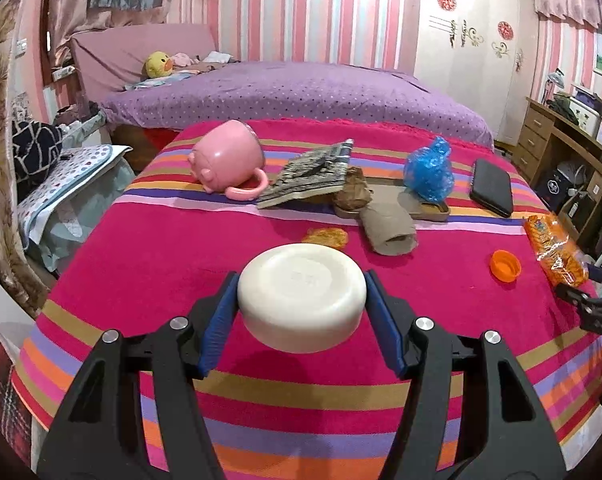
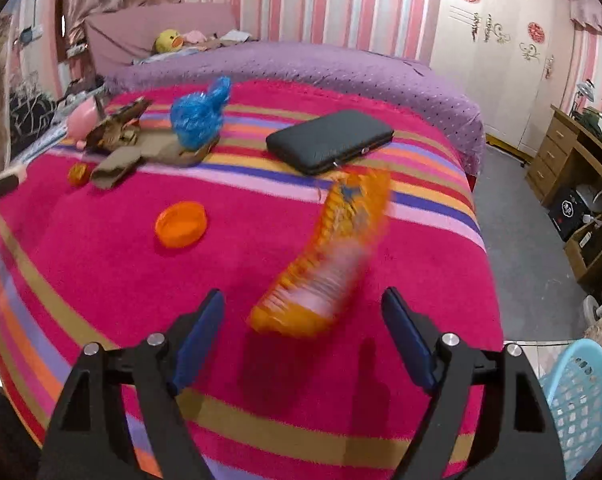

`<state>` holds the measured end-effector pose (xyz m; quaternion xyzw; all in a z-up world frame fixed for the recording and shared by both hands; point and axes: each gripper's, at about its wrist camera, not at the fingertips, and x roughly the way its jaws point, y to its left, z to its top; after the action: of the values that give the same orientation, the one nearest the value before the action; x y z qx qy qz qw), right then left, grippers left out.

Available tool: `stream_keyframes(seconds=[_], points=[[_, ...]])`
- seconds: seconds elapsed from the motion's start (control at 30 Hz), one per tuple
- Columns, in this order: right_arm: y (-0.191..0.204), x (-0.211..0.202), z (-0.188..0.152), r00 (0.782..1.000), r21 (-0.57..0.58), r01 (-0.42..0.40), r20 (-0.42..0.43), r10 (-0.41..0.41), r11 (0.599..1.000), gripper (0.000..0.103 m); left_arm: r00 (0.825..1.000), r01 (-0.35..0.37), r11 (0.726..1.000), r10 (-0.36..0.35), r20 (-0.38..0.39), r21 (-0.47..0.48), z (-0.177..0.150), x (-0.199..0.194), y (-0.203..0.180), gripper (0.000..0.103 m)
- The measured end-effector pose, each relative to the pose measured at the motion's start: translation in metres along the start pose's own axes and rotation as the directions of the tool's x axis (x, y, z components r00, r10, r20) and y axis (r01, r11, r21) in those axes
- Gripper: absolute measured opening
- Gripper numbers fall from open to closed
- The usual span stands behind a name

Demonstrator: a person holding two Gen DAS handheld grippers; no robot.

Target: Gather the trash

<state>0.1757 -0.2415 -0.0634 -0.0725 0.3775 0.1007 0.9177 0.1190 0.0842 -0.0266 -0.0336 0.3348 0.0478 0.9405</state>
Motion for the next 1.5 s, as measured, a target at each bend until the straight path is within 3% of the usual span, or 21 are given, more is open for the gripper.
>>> stream_keyframes(seconds=[0.1,0.13,0.17,0.2,0.23,0.27,0.4,0.57,0.73,1.13,1.5], points=[[-0.007,0.022,0.001,0.998,0.052,0.032,-0.056,-0.029,0.998,0.075,1.000,-0.006,1.000,0.006,-0.004,0.009,-0.001,0.002,-0.007,0.061],[-0.008,0.025,0.001,0.998,0.068,0.025,-0.056,-0.022,0.997,0.067,1.000,-0.007,1.000,0.007,-0.007,0.014,-0.002,0.003,-0.009,0.061],[-0.008,0.024,0.002,0.998,0.071,0.025,-0.051,-0.022,0.997,0.041,1.000,-0.011,1.000,0.012,-0.009,0.021,-0.003,0.004,-0.010,0.061],[-0.009,0.021,0.004,0.999,0.071,0.013,-0.040,-0.010,0.997,0.029,1.000,-0.014,1.000,0.014,-0.009,0.025,-0.003,0.004,-0.011,0.061],[-0.009,0.020,0.004,0.999,0.067,0.012,-0.035,-0.010,0.998,0.006,1.000,-0.016,0.999,0.017,-0.007,0.029,-0.004,0.003,-0.012,0.061],[-0.010,0.018,0.003,1.000,0.060,0.010,-0.028,-0.008,0.998,0.001,1.000,-0.020,0.999,0.020,-0.005,0.029,-0.004,0.001,-0.012,0.061],[-0.009,-0.001,0.003,1.000,0.044,-0.004,0.031,0.003,0.999,0.001,0.999,-0.036,0.999,0.036,0.028,0.023,-0.005,-0.015,-0.017,0.061],[0.009,-0.038,-0.002,0.995,-0.077,-0.028,0.090,0.035,0.997,0.001,0.997,-0.048,0.999,0.047,0.058,0.015,-0.014,-0.036,-0.027,0.061],[0.017,-0.036,-0.009,0.996,-0.106,-0.046,0.072,0.054,0.993,0.001,0.997,-0.053,0.996,0.049,0.063,0.074,-0.023,-0.028,-0.044,0.061],[0.020,-0.037,-0.014,0.995,-0.127,-0.058,0.078,0.068,0.990,0.001,0.997,-0.059,0.998,0.057,0.061,0.028,-0.022,-0.021,-0.037,0.061],[0.018,-0.033,-0.020,0.996,-0.140,-0.055,0.068,0.065,0.989,0.001,0.990,-0.093,0.996,0.091,0.106,0.017,-0.015,-0.029,-0.036,0.061]])
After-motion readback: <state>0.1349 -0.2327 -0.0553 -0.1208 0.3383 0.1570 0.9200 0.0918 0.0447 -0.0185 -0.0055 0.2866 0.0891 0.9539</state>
